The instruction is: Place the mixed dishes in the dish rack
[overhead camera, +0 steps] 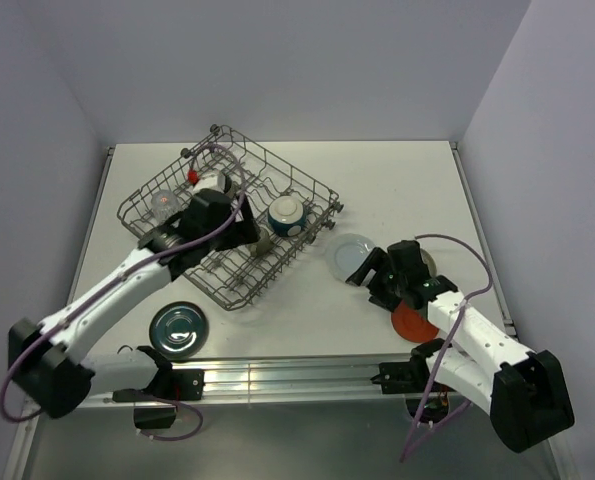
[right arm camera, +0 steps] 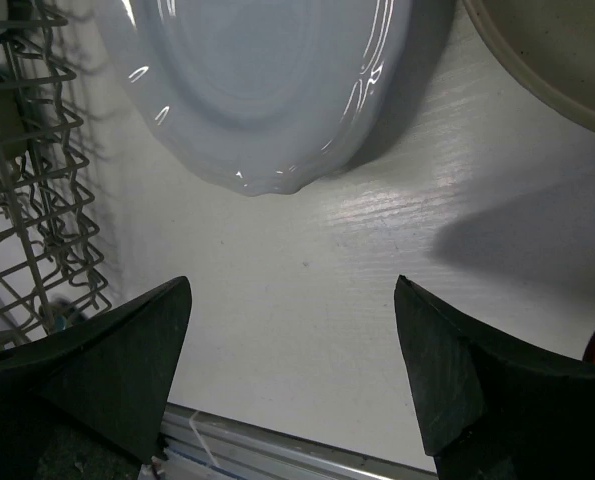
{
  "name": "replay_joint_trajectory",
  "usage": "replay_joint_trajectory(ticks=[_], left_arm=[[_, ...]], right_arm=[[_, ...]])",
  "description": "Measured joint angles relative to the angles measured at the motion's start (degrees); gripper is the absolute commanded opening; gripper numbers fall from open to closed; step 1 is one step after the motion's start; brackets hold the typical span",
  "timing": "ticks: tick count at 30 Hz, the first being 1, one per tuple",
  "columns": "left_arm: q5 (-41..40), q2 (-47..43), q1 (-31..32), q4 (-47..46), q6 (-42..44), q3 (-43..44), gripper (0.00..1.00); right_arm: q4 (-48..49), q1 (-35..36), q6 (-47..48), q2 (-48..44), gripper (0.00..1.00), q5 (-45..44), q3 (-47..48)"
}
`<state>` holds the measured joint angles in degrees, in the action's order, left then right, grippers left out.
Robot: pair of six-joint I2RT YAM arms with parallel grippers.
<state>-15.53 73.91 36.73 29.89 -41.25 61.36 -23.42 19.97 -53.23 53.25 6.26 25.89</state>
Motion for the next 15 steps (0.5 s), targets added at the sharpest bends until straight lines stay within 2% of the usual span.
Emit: replay_joint_trajectory(ticks=[8,15], left_arm=[[1.14,-20.50,0.00,2.51,-0.42,-0.87,0.99],[4.07,-29.24,0.00,3.87,-0.61,-1.51,0.99]], right_arm=[[11.89,-2.12,-3.58,4.70,0.77,5.95,-5.95],[23.50,-2.64,-8.33,4.74,0.72,5.31,-11.34]])
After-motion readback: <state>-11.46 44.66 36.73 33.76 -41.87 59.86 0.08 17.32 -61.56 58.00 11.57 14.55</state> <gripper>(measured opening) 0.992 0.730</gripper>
